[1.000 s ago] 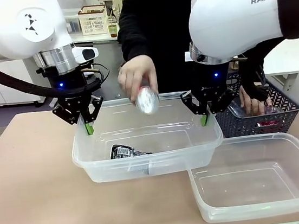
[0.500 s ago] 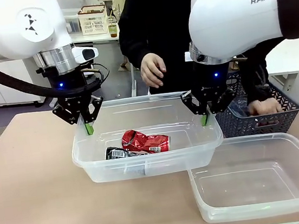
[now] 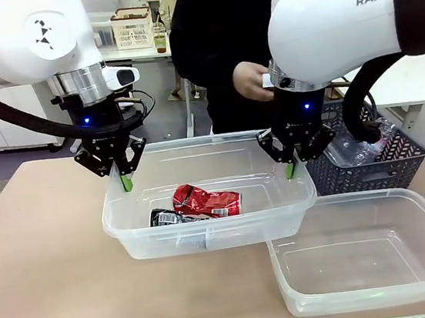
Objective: Sort the waste into each basket.
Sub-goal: Offer the picked Organizing box to the human.
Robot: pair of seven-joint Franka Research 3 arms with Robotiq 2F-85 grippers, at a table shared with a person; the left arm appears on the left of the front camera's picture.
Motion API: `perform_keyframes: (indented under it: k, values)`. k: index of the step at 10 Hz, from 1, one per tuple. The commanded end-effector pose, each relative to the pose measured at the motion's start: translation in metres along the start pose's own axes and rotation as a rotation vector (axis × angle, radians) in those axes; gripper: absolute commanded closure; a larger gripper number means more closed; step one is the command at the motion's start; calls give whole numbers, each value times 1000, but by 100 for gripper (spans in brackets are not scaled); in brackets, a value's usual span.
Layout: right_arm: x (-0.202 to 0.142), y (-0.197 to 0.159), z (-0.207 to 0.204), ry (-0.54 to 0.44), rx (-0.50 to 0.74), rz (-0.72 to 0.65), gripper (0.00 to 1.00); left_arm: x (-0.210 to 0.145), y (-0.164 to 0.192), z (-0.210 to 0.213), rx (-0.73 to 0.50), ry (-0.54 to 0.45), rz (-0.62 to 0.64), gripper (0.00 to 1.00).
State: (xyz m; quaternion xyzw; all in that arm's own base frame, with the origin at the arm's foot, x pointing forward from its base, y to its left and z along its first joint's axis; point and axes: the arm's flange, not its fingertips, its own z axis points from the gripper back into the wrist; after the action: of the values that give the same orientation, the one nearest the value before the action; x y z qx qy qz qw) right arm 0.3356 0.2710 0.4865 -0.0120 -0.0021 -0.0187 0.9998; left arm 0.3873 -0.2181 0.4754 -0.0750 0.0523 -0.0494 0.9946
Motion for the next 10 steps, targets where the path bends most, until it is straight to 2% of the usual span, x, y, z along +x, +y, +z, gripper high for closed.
perform_keyframes:
  k: [1,10]
  values:
    - [-2,4,5,3,-1,-7,95,-5,1,1,3,-3,-7,96]
    - [-2,4,5,3,-1,-7,95,-5,1,1,3,-3,-7,96]
